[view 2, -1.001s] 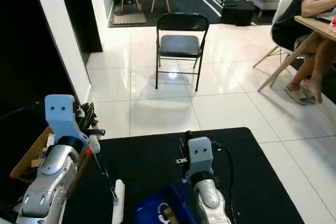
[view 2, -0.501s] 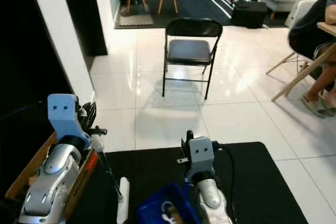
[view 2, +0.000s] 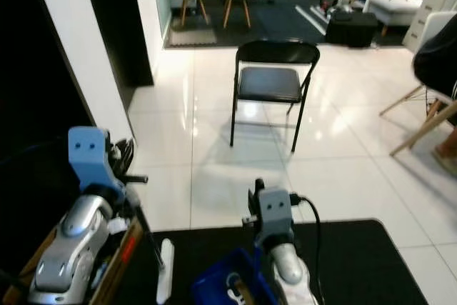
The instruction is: Sweep floor
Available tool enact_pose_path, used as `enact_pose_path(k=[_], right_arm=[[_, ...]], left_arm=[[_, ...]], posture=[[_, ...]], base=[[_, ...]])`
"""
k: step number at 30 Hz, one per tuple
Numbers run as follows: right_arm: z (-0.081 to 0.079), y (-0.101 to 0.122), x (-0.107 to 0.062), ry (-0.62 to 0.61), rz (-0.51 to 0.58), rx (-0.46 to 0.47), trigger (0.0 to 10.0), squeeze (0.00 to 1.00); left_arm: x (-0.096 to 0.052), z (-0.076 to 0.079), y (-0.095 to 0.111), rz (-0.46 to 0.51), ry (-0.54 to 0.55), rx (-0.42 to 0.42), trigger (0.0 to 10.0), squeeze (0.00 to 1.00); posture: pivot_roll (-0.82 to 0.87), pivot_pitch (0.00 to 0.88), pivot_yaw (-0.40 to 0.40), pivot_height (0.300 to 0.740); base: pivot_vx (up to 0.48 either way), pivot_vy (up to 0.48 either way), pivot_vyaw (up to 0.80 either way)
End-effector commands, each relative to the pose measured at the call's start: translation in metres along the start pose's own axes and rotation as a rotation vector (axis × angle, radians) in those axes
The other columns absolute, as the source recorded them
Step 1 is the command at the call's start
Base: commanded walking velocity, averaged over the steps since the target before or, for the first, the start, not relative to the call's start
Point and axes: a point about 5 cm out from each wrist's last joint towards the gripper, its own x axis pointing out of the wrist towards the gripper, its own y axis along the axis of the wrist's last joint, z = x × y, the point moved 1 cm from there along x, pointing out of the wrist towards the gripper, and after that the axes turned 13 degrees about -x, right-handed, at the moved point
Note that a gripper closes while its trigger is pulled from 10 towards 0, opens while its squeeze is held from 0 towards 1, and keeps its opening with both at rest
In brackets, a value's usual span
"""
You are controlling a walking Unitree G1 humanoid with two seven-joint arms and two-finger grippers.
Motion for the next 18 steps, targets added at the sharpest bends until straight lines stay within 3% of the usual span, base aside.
enact_pose_path(k=[1,18], right_arm=[[0.0013,0.0048,0.0012,-0.011,0.029,0.003,10.0,0.00],[0.0002,0.0042,0.0014,-0.012,0.026,0.006,10.0,0.00]], left_arm=[[-0.0002,0.0030,0.0063,0.031,-0.015,0.013,10.0,0.00],[-0.0011,0.0035,0.0074,0.036,-0.017,0.003,10.0,0.00]], posture=[[-0.01,0.042,0.061,0.740],[0.00,0.047,0.063,0.740]], base=[[0.480,0.000,0.00],[0.480,0.000,0.00]])
